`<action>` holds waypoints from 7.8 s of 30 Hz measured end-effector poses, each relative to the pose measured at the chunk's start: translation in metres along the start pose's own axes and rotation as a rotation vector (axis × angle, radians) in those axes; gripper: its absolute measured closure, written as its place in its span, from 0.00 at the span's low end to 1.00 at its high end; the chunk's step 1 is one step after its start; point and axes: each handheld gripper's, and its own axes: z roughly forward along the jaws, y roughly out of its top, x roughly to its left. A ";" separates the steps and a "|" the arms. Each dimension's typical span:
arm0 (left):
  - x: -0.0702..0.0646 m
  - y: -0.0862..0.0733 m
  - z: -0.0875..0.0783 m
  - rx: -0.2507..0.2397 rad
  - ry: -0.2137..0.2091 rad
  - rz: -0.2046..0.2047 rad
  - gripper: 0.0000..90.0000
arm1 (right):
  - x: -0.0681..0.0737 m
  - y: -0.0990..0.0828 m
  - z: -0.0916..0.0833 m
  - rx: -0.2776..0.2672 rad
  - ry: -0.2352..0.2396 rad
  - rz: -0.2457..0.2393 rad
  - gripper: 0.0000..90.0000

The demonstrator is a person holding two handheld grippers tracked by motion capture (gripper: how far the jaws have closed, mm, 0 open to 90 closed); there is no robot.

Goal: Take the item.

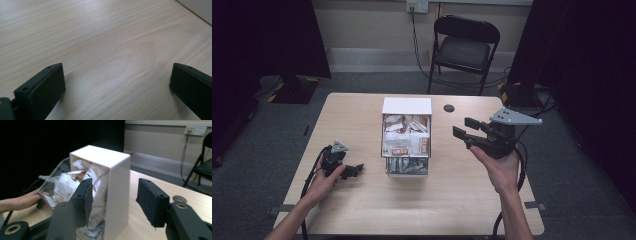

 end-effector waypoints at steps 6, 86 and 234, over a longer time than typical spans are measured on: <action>0.000 0.000 0.000 -0.001 0.001 -0.002 0.00 | 0.014 0.005 0.012 0.004 0.058 -0.025 0.55; -0.001 0.000 0.000 -0.008 0.002 -0.009 0.00 | 0.075 -0.015 0.125 0.266 0.325 -0.151 0.90; -0.003 -0.001 0.000 -0.016 0.013 -0.030 0.00 | 0.002 -0.014 0.004 0.036 0.093 -0.067 1.00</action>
